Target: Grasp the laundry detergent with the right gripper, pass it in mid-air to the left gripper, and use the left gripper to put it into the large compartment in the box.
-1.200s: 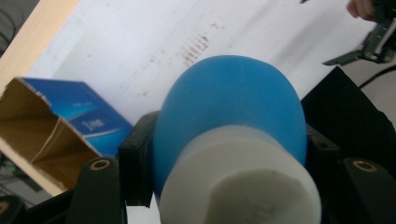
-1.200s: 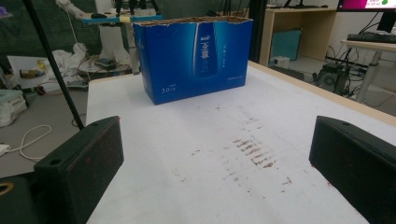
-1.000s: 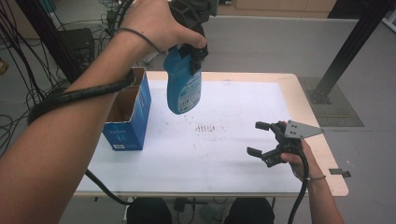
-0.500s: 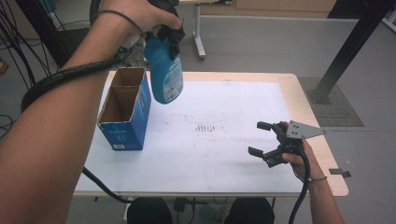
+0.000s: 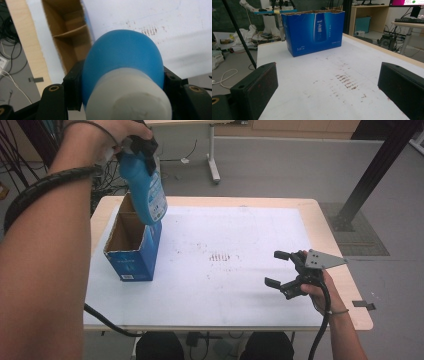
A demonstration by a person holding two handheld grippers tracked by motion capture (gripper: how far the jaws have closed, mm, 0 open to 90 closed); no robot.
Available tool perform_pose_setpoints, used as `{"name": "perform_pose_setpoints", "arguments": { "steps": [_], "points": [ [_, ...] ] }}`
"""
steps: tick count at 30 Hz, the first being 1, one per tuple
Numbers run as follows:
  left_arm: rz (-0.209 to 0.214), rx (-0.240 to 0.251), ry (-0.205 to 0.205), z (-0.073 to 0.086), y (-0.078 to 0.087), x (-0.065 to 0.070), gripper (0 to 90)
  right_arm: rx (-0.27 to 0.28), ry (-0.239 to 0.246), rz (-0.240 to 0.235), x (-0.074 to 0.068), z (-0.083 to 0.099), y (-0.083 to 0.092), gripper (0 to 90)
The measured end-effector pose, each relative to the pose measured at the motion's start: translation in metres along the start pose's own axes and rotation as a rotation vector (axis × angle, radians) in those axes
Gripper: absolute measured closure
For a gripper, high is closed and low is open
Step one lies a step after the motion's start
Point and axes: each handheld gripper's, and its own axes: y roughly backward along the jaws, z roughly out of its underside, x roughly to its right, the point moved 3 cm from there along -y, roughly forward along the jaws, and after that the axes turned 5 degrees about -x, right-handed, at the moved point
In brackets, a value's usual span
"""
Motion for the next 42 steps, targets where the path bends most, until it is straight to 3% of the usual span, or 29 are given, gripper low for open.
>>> {"name": "perform_pose_setpoints", "arguments": {
  "steps": [6, 9, 15, 19, 30, 33, 37, 42],
  "points": [
    [-0.012, 0.008, 0.085, 0.005, -0.003, -0.025, 37.2, -0.001, 0.0, 0.004, -0.001, 0.0, 0.002, 2.6],
    [-0.039, 0.013, 0.122, 0.007, -0.007, -0.033, 37.2, -0.003, 0.0, 0.004, -0.001, 0.0, 0.003, 2.6],
    [-0.082, 0.024, 0.168, 0.006, -0.013, -0.037, 37.2, -0.003, -0.002, 0.01, -0.002, 0.0, 0.004, 2.6],
    [-0.102, 0.024, 0.178, 0.005, -0.015, -0.037, 37.2, -0.009, 0.0, 0.014, -0.002, 0.001, 0.004, 2.6],
    [-0.083, 0.023, 0.186, 0.003, -0.021, -0.044, 37.2, -0.013, -0.004, 0.018, -0.002, 0.002, 0.005, 2.6],
    [-0.097, 0.019, 0.19, 0.001, -0.027, -0.044, 37.2, -0.012, -0.003, 0.017, -0.002, 0.002, 0.005, 2.6],
    [-0.077, 0.012, 0.195, 0.001, -0.034, -0.05, 37.2, -0.012, -0.003, 0.017, -0.002, 0.003, 0.005, 2.6],
    [-0.086, -0.004, 0.192, -0.001, -0.042, -0.052, 37.2, -0.015, -0.005, 0.016, -0.002, 0.004, 0.005, 2.6]
  ]
}}
